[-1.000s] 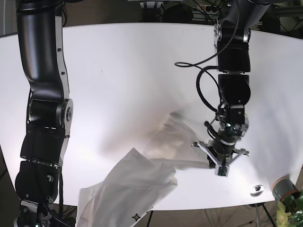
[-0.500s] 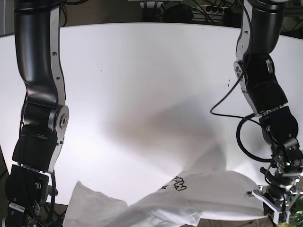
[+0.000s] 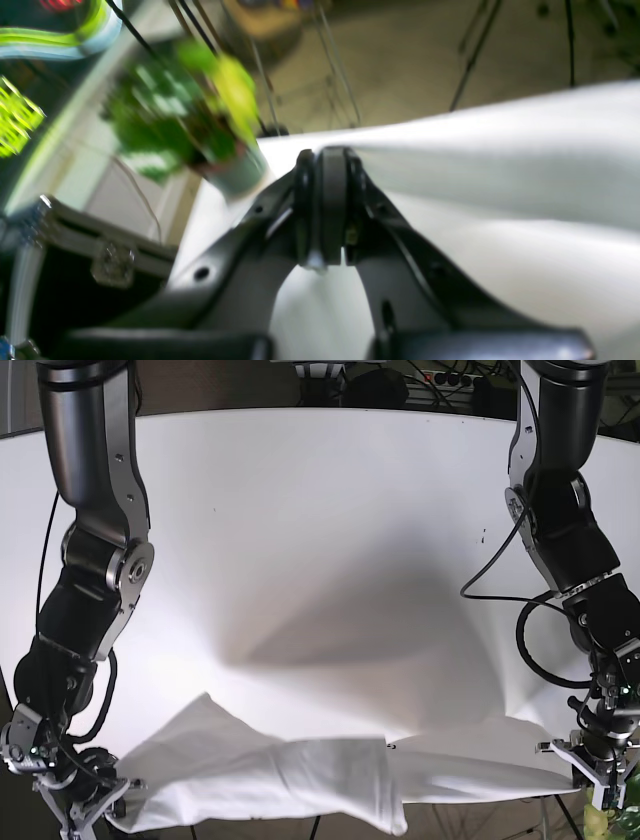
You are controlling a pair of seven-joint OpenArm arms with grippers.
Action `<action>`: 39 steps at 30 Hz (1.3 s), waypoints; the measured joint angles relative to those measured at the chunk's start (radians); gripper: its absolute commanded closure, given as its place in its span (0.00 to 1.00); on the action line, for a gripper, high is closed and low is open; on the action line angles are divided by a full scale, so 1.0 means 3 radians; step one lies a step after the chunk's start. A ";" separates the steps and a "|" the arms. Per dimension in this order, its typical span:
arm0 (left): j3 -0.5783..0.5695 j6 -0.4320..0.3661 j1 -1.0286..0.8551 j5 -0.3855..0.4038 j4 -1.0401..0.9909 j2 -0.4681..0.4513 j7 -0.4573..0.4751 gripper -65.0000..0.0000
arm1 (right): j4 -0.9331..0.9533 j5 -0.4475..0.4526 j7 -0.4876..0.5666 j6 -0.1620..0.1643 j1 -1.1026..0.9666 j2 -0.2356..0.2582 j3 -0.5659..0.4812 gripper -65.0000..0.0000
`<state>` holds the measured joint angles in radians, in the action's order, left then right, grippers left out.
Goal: Fold the T-shirt properly
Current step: 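Stretch the T-shirt between both grippers and lay it flat on the table, then hold the T-shirt with the left gripper and regrasp its edge with the right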
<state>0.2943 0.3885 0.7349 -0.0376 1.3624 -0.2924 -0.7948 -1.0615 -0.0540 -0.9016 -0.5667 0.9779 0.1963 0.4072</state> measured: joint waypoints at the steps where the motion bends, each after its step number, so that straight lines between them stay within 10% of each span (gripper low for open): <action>1: 0.0004 0.0008 -0.0072 0.0006 0.0018 -0.0010 0.0008 1.00 | -0.0039 0.0005 -0.0013 -0.0013 -0.0120 -0.0009 0.0036 0.97; 19: 0.0090 0.0013 -0.1545 0.0014 0.0752 -0.0003 0.0033 1.00 | -0.1283 0.0982 -0.0234 0.0047 -0.2010 -0.0004 0.0114 0.97; 32: 0.0637 0.0530 -0.2438 -0.0010 0.0855 0.0013 0.0055 1.00 | -0.2042 0.1239 -0.0401 0.0045 -0.2736 -0.0018 0.0104 0.96; 39: 0.0680 0.0628 -0.2647 -0.0022 0.0855 0.0013 0.0058 1.00 | -0.2043 0.1232 -0.0403 0.0043 -0.2930 -0.0017 0.0099 0.66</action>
<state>0.4984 0.5770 -0.0593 -0.0441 1.6188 -0.2886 -0.7773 -1.6745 0.3157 -1.0225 -0.5537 0.0990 0.1913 0.4370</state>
